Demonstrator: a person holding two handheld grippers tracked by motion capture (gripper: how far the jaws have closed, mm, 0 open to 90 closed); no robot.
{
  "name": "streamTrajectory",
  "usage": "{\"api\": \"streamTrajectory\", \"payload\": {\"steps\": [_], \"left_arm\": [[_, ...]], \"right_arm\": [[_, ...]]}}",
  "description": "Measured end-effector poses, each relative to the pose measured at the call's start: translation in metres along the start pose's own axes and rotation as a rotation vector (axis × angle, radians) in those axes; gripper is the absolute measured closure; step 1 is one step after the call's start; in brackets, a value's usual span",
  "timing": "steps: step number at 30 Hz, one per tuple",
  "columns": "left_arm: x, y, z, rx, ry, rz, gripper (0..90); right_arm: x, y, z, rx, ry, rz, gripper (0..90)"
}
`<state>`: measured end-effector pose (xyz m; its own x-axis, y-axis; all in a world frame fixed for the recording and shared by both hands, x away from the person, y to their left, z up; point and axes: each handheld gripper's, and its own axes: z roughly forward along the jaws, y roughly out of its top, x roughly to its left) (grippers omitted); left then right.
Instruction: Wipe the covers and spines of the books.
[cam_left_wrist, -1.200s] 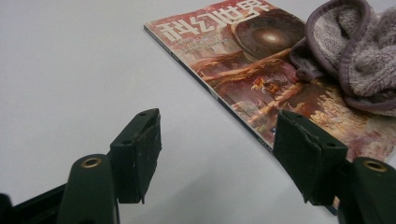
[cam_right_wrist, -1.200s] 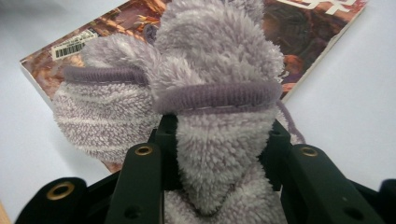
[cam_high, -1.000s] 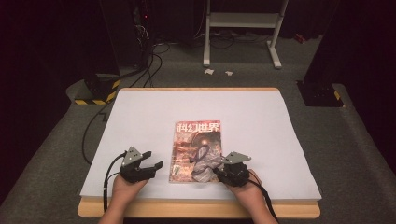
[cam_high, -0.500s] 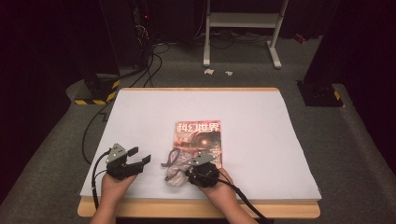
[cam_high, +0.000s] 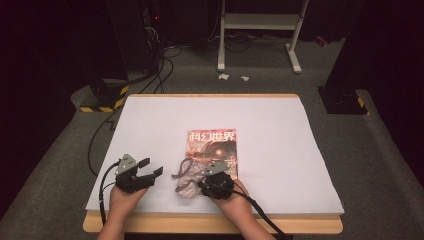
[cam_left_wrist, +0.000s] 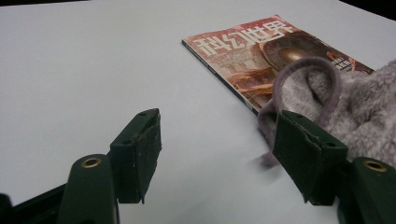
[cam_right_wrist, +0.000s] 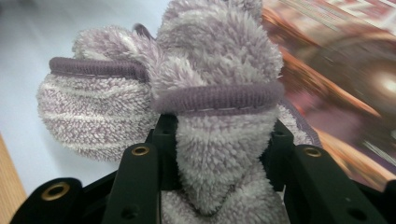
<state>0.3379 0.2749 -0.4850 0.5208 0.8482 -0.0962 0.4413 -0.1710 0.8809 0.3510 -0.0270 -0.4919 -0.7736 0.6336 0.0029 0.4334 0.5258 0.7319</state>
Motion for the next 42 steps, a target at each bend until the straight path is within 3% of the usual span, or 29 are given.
{"api": "streamTrajectory", "payload": {"steps": [7,14,23,28,35,42], "left_arm": [[-0.003,-0.001,0.004,0.017,-0.004,0.014,32.3],[-0.005,0.0,0.007,0.019,-0.01,0.022,32.3],[-0.005,-0.002,0.005,0.02,-0.002,0.02,32.3],[-0.005,-0.003,0.003,0.015,0.002,0.018,32.3],[-0.007,-0.005,0.002,0.021,-0.003,0.031,32.3],[-0.008,-0.006,0.001,0.026,-0.002,0.04,32.2]], "right_arm": [[-0.023,-0.03,-0.03,-0.015,-0.05,0.077,60.0],[-0.041,-0.05,-0.053,-0.019,-0.109,0.116,60.1],[-0.054,-0.056,-0.062,-0.01,-0.144,0.153,60.3],[-0.051,-0.054,-0.06,-0.009,-0.144,0.144,60.6],[-0.035,-0.045,-0.05,-0.005,-0.136,0.095,60.5],[-0.017,-0.031,-0.033,-0.005,-0.083,0.062,60.4]]}}
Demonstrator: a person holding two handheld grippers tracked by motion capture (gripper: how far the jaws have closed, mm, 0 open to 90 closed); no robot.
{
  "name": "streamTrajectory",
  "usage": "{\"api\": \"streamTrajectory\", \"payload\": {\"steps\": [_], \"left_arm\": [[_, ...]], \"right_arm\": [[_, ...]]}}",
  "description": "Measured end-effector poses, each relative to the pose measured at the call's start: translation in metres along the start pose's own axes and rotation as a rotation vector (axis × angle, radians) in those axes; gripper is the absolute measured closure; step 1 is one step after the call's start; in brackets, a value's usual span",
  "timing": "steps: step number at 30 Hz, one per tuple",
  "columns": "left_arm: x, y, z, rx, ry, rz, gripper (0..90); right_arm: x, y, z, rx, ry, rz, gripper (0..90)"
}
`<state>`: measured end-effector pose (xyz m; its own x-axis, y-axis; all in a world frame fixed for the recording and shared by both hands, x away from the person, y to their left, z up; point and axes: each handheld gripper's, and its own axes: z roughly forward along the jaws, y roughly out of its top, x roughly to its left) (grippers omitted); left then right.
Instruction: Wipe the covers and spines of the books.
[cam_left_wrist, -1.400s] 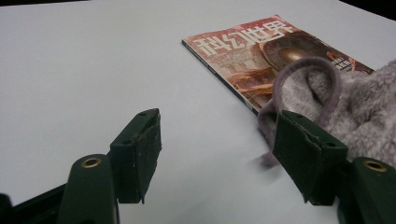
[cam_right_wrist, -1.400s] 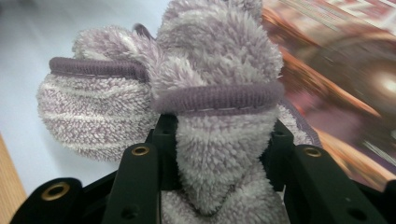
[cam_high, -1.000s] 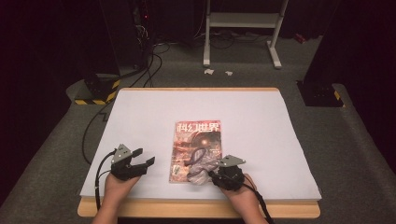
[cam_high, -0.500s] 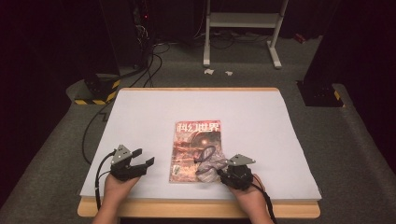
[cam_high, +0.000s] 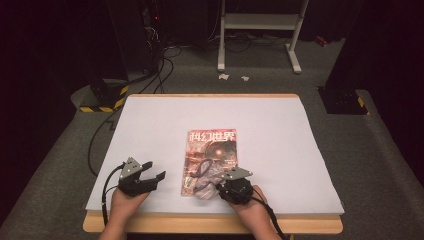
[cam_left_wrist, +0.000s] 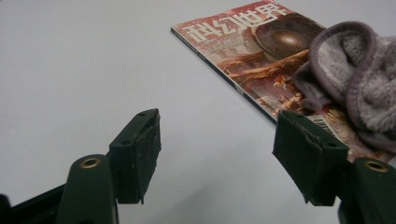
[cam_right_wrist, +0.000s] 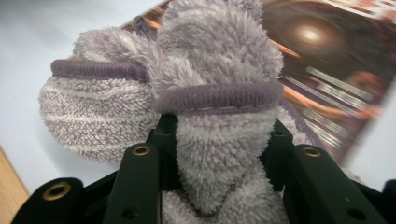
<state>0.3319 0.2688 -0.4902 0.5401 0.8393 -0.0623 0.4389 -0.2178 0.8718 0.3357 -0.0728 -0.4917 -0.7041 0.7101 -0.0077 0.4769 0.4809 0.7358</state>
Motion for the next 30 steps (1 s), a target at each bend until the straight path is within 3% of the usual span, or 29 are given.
{"api": "streamTrajectory", "payload": {"steps": [5,14,22,30], "left_arm": [[0.001,0.001,-0.002,-0.006,0.007,-0.002,32.2],[0.01,0.001,-0.007,-0.026,0.019,-0.031,32.3],[0.008,0.001,-0.007,-0.02,0.018,-0.023,32.2],[0.007,0.001,-0.006,-0.016,0.013,-0.018,32.3]], "right_arm": [[0.021,0.014,0.016,0.001,0.033,-0.048,60.5],[0.042,0.033,0.036,0.013,0.07,-0.074,60.4],[0.041,0.034,0.037,0.017,0.074,-0.084,60.3],[0.021,0.015,0.017,0.015,0.044,-0.049,60.3]]}}
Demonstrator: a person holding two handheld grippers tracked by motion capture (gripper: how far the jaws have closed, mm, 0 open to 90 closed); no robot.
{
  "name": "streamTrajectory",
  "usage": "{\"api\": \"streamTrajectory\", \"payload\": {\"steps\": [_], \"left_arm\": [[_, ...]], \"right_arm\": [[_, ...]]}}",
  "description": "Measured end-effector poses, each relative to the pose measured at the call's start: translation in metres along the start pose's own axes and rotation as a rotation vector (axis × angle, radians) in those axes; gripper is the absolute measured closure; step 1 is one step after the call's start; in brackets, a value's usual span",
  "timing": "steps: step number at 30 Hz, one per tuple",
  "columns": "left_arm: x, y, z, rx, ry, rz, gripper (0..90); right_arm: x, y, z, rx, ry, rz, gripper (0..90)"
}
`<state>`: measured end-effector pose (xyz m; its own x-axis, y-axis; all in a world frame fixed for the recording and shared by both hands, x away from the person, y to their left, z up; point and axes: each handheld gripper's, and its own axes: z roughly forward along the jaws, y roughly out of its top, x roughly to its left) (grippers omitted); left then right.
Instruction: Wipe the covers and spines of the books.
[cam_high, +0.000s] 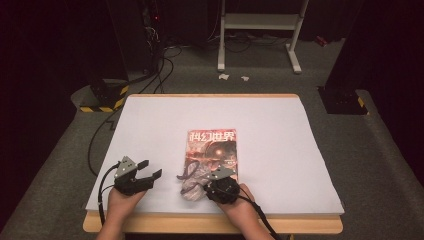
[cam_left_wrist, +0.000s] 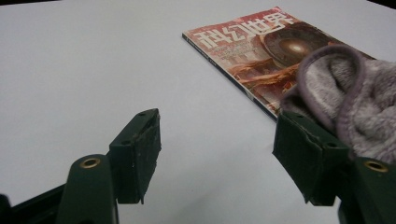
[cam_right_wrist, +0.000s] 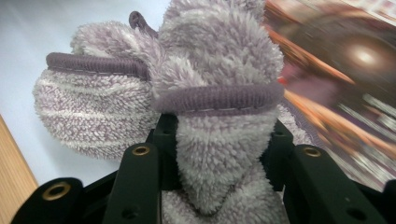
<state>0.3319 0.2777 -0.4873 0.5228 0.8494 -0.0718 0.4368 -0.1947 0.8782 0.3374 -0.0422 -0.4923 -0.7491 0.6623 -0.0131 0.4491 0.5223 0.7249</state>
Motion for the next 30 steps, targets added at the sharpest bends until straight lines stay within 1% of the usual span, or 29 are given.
{"api": "streamTrajectory", "payload": {"steps": [5,9,14,17,18,20,25,30], "left_arm": [[-0.001,0.0,0.001,0.005,-0.002,0.0,32.2],[-0.002,0.0,0.002,0.007,-0.003,0.002,32.3],[-0.003,0.0,0.003,0.01,-0.005,0.009,32.3],[-0.004,0.0,0.002,0.007,-0.007,0.007,32.2],[-0.004,0.0,0.002,0.007,-0.008,0.008,32.3],[-0.004,0.0,0.002,0.008,-0.007,0.009,32.2],[-0.004,-0.002,0.001,0.016,-0.001,0.009,32.3],[-0.005,-0.005,-0.003,0.021,0.01,0.008,32.3]], "right_arm": [[-0.016,-0.019,-0.02,0.002,-0.036,0.038,60.3],[-0.027,-0.031,-0.033,0.002,-0.063,0.055,60.3],[-0.039,-0.047,-0.047,-0.015,-0.092,0.087,60.3],[-0.047,-0.055,-0.054,-0.028,-0.1,0.117,60.4],[-0.049,-0.056,-0.055,-0.027,-0.096,0.131,60.4],[-0.053,-0.057,-0.056,-0.027,-0.095,0.137,60.4],[-0.054,-0.055,-0.057,-0.034,-0.091,0.131,61.1],[-0.056,-0.049,-0.06,-0.072,-0.107,0.147,61.6]]}}
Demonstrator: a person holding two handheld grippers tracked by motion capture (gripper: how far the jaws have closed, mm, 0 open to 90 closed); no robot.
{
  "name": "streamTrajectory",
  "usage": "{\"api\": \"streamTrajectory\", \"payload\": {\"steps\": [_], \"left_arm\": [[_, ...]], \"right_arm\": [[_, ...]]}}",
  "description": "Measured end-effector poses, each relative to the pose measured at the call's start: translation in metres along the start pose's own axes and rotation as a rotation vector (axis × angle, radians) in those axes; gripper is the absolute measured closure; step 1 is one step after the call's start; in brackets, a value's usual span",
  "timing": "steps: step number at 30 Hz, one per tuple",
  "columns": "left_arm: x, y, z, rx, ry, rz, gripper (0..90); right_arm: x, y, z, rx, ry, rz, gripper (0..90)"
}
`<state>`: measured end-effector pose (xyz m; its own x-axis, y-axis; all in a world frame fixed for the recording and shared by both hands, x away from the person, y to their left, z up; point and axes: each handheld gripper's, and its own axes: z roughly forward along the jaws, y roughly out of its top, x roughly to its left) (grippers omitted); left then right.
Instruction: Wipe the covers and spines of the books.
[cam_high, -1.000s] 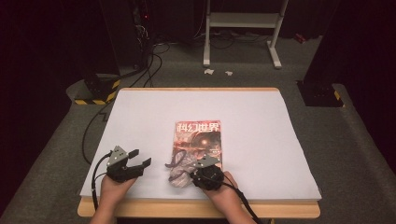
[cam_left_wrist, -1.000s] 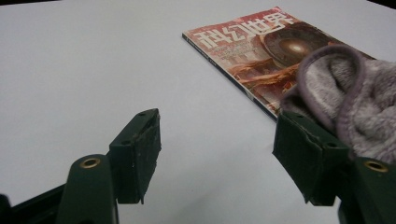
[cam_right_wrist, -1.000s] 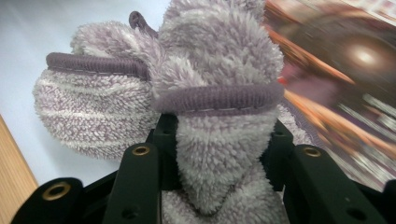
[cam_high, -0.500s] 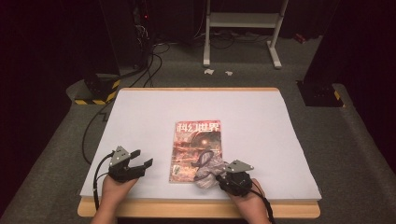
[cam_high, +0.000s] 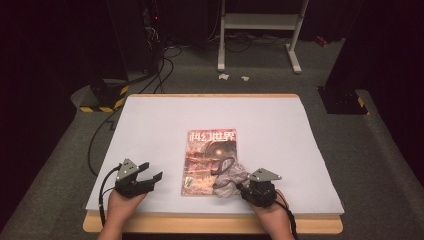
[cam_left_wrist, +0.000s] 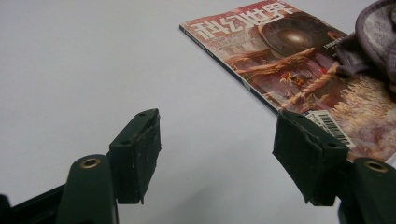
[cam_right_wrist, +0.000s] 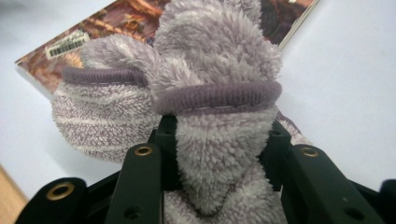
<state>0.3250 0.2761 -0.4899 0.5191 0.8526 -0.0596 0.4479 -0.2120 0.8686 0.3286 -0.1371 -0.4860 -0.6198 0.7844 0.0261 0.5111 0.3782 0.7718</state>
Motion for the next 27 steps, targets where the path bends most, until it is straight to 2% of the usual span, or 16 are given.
{"api": "streamTrajectory", "payload": {"steps": [4,11,14,19,27], "left_arm": [[0.0,-0.003,-0.002,0.007,0.005,0.003,32.2],[0.0,-0.006,-0.005,0.018,0.005,0.001,32.2],[0.0,-0.007,-0.004,0.025,0.007,0.005,32.2],[-0.002,-0.006,-0.003,0.03,0.005,0.015,32.2],[-0.001,-0.006,-0.002,0.03,0.002,0.014,32.2]], "right_arm": [[-0.002,0.004,0.006,0.0,-0.011,0.003,61.6],[-0.017,0.011,0.023,0.014,-0.021,0.039,61.2],[-0.019,0.016,0.028,0.013,-0.037,0.036,61.1],[-0.016,0.028,0.04,0.032,-0.063,-0.003,61.2],[-0.007,0.04,0.056,0.053,-0.044,-0.019,61.3]]}}
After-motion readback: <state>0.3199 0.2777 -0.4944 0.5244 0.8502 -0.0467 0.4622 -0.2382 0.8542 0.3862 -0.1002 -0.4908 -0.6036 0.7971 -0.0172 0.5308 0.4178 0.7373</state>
